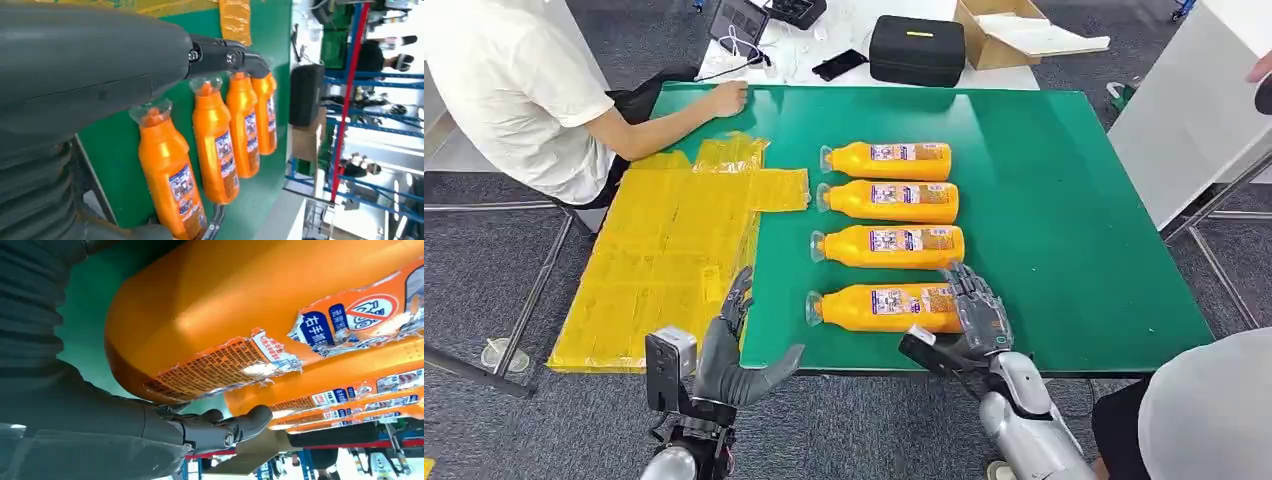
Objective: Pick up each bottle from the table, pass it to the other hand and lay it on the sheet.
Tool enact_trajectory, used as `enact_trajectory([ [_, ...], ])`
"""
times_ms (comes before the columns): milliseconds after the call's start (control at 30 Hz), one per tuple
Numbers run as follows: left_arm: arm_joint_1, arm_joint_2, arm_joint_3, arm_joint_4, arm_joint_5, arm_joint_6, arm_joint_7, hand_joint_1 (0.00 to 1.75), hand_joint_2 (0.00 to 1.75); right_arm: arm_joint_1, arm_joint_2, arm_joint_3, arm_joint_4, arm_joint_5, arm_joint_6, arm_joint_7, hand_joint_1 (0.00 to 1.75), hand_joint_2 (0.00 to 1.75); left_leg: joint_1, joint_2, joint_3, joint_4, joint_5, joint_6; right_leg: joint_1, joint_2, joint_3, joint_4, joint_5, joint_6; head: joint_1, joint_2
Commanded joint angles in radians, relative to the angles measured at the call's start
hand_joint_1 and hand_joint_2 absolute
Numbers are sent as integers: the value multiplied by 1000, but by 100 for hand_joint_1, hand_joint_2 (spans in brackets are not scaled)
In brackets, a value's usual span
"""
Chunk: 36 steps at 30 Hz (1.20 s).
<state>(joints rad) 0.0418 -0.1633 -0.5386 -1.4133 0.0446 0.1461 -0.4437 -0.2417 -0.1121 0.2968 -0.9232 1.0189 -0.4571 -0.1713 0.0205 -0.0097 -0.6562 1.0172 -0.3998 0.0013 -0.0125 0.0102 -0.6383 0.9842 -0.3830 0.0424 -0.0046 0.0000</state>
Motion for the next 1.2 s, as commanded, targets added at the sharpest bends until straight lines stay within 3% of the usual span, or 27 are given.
enact_trajectory([
  [33, -23, 46, -37, 0, 28, -29, 56, 0, 175, -58, -22, 62, 117, 18, 74, 49, 0, 175, -1, 1, 6, -1, -2, 1, 0, -1, 6, -1, -2, -2, 0, 0],
  [267, -18, 41, -50, -32, 11, -22, 80, 0, 175, -86, -33, 94, 146, 15, 153, 64, 0, 175, 0, 0, 8, -1, -1, 1, 0, -1, 8, -1, -1, -1, 0, 0],
  [333, -20, 37, -49, -31, 12, -22, 81, 0, 175, -94, -33, 99, 156, 3, 186, 62, 105, 175, 0, 0, 10, -1, -1, 1, 0, -1, 10, -1, -1, -1, 0, 0],
  [367, -22, 36, -52, -27, 12, -22, 81, 0, 175, -96, -33, 100, 160, -5, 198, 60, 173, 175, 0, 1, 12, -1, -2, 1, 0, -1, 12, -1, -1, -2, 0, 0],
  [1000, -24, 38, -59, -20, 9, -22, 84, 0, 175, -95, -47, 103, 171, -39, 241, 53, 175, 175, 0, -1, 16, -2, -1, 1, 1, -3, 15, -2, -1, -2, 0, 0],
  [1200, -22, 51, -56, -34, 3, -21, 82, 0, 175, -46, -45, 70, 136, -117, 250, 26, 175, 175, 0, -2, 15, -1, -1, 1, 1, -3, 15, -2, -1, -2, 0, 0],
])
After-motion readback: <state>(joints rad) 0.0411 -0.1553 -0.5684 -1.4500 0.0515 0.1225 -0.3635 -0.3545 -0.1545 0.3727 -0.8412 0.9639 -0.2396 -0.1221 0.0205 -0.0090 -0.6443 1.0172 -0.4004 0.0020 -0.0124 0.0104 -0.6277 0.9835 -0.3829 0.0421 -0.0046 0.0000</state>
